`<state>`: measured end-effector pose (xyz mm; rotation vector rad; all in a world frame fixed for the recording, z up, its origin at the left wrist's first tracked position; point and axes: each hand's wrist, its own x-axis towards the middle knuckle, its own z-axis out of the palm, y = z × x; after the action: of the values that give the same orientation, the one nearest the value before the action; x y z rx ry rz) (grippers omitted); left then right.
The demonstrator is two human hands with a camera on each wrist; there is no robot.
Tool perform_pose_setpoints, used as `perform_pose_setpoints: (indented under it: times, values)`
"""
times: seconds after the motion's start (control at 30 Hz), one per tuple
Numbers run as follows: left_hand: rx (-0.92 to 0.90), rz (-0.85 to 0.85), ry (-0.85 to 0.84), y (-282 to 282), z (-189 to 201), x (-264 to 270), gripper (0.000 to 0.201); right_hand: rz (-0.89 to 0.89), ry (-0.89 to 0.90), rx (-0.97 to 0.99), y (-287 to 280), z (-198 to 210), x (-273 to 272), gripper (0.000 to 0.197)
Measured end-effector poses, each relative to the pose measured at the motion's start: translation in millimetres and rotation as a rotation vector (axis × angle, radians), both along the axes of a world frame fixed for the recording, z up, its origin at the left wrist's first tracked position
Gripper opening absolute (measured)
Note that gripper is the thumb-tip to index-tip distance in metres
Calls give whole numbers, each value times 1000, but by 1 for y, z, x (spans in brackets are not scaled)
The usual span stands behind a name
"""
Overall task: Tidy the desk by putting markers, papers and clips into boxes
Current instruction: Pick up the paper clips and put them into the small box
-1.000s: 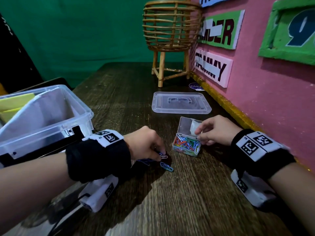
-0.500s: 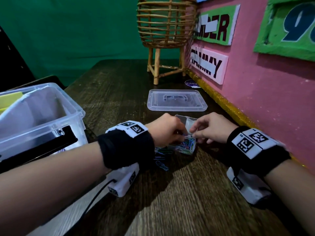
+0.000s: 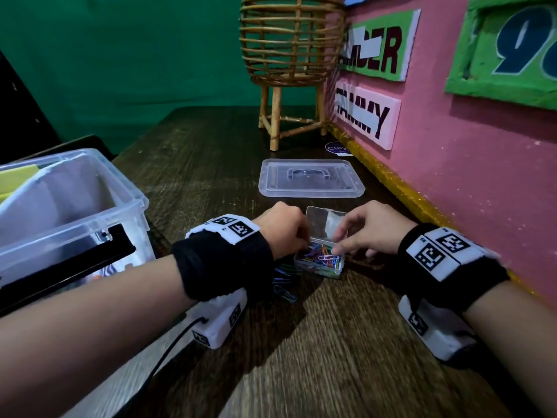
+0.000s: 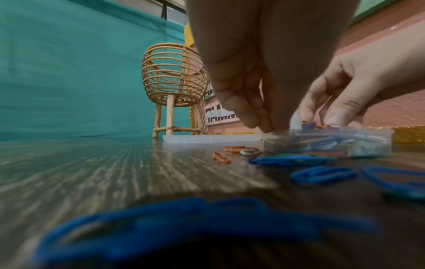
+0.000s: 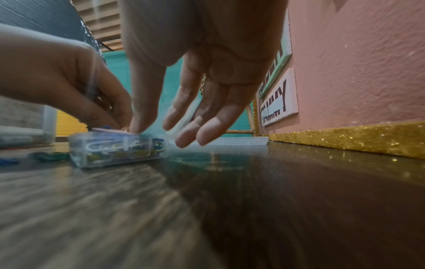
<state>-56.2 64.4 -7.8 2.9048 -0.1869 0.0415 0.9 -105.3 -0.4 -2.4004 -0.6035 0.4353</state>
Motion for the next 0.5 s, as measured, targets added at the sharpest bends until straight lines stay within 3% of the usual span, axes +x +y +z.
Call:
perform_pose_setpoints:
  times: [0.2,0.4,0.5]
  values:
    - [-35,-103,-14,-3,-2,-5,21,9,-5,-17,0,1,-1,31]
    - [77,-36,-135,11,5,-16,26,-44,-52,13,1,-5,4,8]
    - [208,-30,7,28,-2,-25,33,-98,-80,9,1,-7,6,5]
